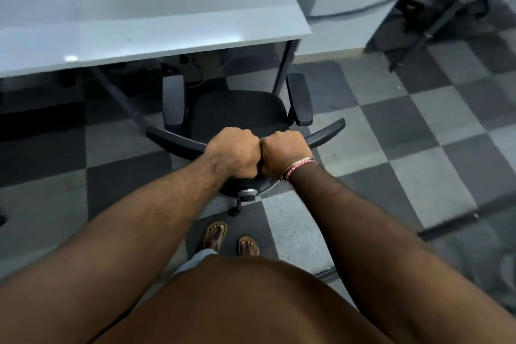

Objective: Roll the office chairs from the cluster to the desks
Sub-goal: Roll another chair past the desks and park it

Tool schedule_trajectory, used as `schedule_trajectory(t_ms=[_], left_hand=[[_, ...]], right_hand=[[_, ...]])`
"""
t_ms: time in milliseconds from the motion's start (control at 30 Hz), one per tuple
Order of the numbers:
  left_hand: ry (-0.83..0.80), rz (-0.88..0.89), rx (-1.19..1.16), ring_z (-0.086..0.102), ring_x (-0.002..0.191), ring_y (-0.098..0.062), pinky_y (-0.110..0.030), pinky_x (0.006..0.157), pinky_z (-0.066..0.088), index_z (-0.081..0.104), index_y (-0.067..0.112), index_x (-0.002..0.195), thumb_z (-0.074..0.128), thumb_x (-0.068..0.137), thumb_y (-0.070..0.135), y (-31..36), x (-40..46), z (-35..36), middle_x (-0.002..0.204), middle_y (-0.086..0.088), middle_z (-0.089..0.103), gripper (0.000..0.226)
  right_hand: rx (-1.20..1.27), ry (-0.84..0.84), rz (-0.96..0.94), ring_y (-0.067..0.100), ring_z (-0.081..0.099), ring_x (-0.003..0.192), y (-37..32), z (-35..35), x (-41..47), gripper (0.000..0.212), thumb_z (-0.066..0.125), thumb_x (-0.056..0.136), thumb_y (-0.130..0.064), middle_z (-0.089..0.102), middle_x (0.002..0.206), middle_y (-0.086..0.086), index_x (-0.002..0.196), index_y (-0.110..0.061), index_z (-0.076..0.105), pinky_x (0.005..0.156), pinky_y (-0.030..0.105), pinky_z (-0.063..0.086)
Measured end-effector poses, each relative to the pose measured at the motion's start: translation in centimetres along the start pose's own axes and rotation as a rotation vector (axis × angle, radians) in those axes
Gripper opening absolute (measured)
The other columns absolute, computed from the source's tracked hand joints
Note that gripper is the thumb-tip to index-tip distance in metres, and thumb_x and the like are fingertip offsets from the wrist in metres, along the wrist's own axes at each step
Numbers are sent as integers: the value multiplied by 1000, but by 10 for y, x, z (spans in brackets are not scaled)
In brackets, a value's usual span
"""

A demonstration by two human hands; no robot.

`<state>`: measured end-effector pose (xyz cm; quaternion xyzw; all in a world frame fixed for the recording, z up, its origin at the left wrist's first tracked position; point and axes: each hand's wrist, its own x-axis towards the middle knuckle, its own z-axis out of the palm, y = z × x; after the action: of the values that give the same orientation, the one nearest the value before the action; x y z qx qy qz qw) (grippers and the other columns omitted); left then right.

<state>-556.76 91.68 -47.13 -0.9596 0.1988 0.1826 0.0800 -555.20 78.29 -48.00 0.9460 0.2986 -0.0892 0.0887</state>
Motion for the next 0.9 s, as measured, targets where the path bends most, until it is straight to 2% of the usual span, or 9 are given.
schedule_trajectory(t_ms=[133,300,500,600,767,900], left_hand=[[25,195,85,55,59,-18,-33,58,50,52,24,64,53,83,39,10,30,-12,64,7,53,25],[54,417,187,54,58,-19,-32,57,46,54,24,66,55,82,39,18,66,-24,64,8,53,23],[82,600,268,53,59,-19,-33,61,51,50,25,64,58,81,41,43,101,-38,65,7,55,24],[89,667,300,58,60,-19,-34,61,55,61,25,72,57,80,44,59,119,-48,69,6,61,21],[91,806,344,59,60,-18,-35,61,55,62,26,74,56,82,47,99,152,-63,69,8,61,24],[155,911,352,59,60,-19,-33,59,52,62,26,74,55,83,51,135,190,-74,70,9,62,27]], right_hand=[[49,-34,204,29,68,74,15,4,-17,16,57,80,-39,70,81,1,79,-24,63,63,33,44],[132,-40,438,31,67,73,27,10,-27,17,57,79,-40,67,79,2,73,-25,52,61,32,42],[194,-50,638,28,65,69,50,19,-43,24,55,79,-48,67,77,0,74,-25,57,59,31,41],[227,-69,721,25,54,61,64,23,-53,23,55,80,-46,62,72,-1,73,-25,55,59,31,42],[212,-83,822,25,57,59,98,35,-73,26,54,79,-49,62,70,-3,75,-24,60,56,30,39],[201,-71,871,25,63,64,140,49,-89,26,53,80,-51,64,74,-3,72,-27,52,54,30,36]])
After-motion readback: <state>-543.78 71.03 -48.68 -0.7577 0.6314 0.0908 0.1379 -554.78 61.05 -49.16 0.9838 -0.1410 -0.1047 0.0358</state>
